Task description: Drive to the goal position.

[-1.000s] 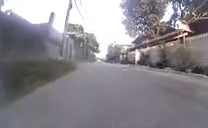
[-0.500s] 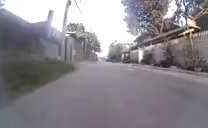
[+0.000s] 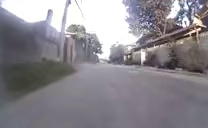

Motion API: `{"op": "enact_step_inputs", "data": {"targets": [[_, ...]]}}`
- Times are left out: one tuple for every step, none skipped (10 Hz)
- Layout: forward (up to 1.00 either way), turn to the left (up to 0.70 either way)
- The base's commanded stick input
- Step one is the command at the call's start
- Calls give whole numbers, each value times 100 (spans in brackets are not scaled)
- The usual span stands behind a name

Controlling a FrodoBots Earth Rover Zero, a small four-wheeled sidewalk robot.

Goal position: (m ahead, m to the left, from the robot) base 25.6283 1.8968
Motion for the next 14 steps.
{"op": "enact_step_inputs", "data": {"targets": [[100, 1], [100, 1], [100, 1], [100, 1], [100, 1], [100, 1], [100, 1], [100, 1], [100, 1], [100, 1], [100, 1], [100, 1], [100, 1], [100, 1]]}}
